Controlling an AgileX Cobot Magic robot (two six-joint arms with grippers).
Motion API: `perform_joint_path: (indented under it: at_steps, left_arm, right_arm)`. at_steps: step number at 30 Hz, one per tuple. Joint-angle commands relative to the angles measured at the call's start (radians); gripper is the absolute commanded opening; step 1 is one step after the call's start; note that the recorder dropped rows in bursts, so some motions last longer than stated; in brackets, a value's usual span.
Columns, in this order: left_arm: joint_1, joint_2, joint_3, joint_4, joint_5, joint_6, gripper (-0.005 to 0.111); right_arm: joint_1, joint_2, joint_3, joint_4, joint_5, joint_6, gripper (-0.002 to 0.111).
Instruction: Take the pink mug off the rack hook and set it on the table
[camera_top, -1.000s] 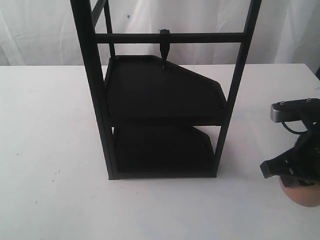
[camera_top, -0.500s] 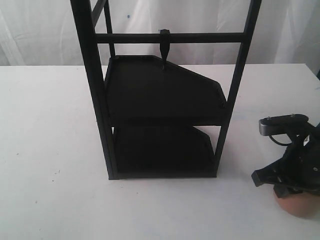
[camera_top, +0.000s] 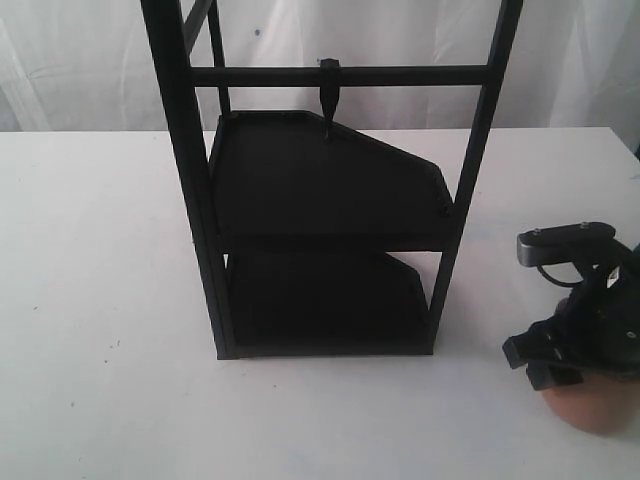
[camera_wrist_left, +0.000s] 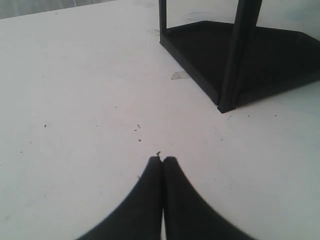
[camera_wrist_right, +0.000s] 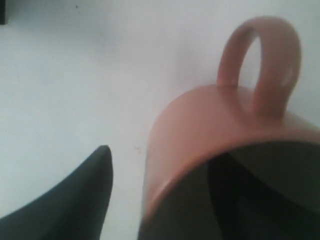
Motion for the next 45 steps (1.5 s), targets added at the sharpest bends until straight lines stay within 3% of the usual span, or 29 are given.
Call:
perform_joint_path:
  at_steps: [1, 14, 18, 23, 27, 36, 45]
  left_arm:
    - [0.001, -0.004, 0.003, -0.002, -0.003, -0.010, 0.000]
    - [0.001, -0.004, 0.003, -0.002, -0.003, -0.010, 0.000]
    - [0.001, -0.004, 0.003, -0.002, -0.003, -0.010, 0.000]
    - [0.001, -0.004, 0.003, -0.002, -0.003, -0.010, 0.000]
    - [0.001, -0.004, 0.003, -0.002, -0.003, -0.010, 0.000]
    - [0.001, -0.004, 0.003, -0.002, -0.003, -0.010, 0.000]
    - [0.001, -0.004, 0.003, -0.002, -0.003, -0.010, 0.000]
  right_arm:
    - [-0.006, -0.083, 0.003, -0.003, -0.012, -0.013, 0.054]
    - [-0.006, -0.466, 0.003, 0.002, 0.082, -0.011, 0.051]
    - [-0.004, -0.611, 0.003, 0.093, 0.089, -0.080, 0.034]
    - [-0.004, -0.785, 0.003, 0.422, 0.087, -0.371, 0.001]
    - [-0.004, -0.884, 0.003, 0.582, 0.087, -0.488, 0.000]
    - [-0.004, -0.970, 0.003, 0.580, 0.168, -0.451, 0.000]
    - [-0.004, -0.985, 0.003, 0.555, 0.109, -0.453, 0.000]
